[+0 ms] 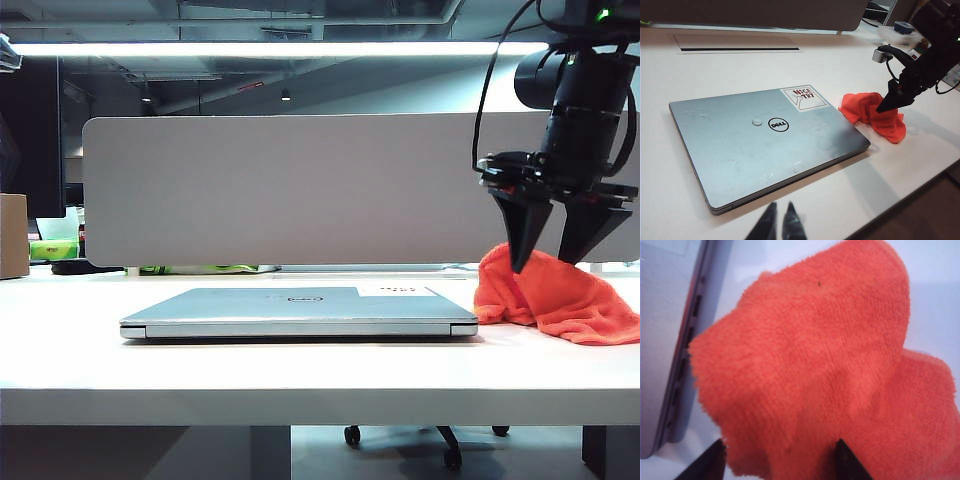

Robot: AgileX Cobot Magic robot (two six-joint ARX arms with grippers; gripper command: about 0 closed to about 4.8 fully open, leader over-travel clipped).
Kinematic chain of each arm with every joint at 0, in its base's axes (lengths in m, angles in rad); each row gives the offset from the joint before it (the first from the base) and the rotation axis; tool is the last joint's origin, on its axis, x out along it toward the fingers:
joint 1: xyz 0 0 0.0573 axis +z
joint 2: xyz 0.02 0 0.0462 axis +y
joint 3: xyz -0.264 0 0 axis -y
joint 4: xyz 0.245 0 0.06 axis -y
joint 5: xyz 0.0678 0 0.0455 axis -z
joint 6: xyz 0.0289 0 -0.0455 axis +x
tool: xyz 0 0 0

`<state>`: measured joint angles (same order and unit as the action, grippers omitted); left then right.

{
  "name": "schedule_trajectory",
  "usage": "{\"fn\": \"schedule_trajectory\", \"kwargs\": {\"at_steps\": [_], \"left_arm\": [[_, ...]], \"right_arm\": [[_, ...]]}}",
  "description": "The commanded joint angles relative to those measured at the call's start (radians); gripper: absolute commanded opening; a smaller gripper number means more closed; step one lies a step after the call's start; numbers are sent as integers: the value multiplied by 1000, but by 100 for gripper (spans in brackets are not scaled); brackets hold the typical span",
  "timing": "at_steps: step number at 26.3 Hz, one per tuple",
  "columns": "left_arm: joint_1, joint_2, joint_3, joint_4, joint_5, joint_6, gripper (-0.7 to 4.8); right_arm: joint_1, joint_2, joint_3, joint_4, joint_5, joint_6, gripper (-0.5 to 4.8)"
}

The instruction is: Pick up the rag and use it to wipe the water off the lid of the laptop on the table.

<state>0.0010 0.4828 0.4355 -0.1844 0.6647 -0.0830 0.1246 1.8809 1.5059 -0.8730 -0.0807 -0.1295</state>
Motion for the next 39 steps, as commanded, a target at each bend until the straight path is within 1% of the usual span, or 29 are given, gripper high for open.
{"fn": "schedule_trajectory", "kwargs": {"at_steps": [1, 2, 4, 7, 9, 10, 13, 15, 17, 18, 20, 25, 27, 30, 32, 38, 39], "left_arm": [[-1, 0, 4, 6, 5, -3, 22], [-1, 0, 4, 5, 5, -3, 22], [-1, 0, 4, 6, 5, -3, 22], [-1, 0, 4, 6, 5, -3, 22], [-1, 0, 4, 5, 5, -3, 22], [-1, 0, 4, 6, 5, -3, 22], [-1, 0, 4, 6, 5, -3, 22], [-1, 0, 4, 6, 5, -3, 22], [-1, 0, 4, 6, 5, -3, 22], [-1, 0, 4, 6, 5, -3, 22], [-1, 0, 4, 5, 5, -3, 22], [-1, 0, 4, 6, 5, -3, 22], [-1, 0, 4, 6, 5, -3, 22], [-1, 0, 4, 5, 5, -3, 22], [-1, 0, 4, 5, 5, -3, 22], [-1, 0, 4, 6, 5, -3, 22], [-1, 0, 4, 5, 5, -3, 22]], "right_arm": [[0, 12, 5, 3, 20, -6, 217], [0, 14, 5, 8, 23, -6, 203], [0, 14, 5, 33, 39, -6, 98], [0, 14, 5, 50, 41, -6, 66], [0, 14, 6, 54, 41, -6, 0], [0, 13, 9, 52, 41, -5, -8], [2, 11, 47, 23, 37, -5, -8], [23, 11, 177, -29, 31, 10, -9], [60, 11, 304, -31, 10, 33, -9], [98, 11, 391, 10, 8, 76, -9], [159, 12, 451, 121, 7, 113, -9], [284, 33, 475, 385, -7, 133, -9], [368, 96, 475, 521, -8, 133, -9], [421, 167, 475, 583, -8, 133, -9], [454, 230, 476, 632, -27, 133, -9], [527, 380, 476, 751, -55, 137, -9], [534, 399, 476, 772, -85, 162, -8]]}}
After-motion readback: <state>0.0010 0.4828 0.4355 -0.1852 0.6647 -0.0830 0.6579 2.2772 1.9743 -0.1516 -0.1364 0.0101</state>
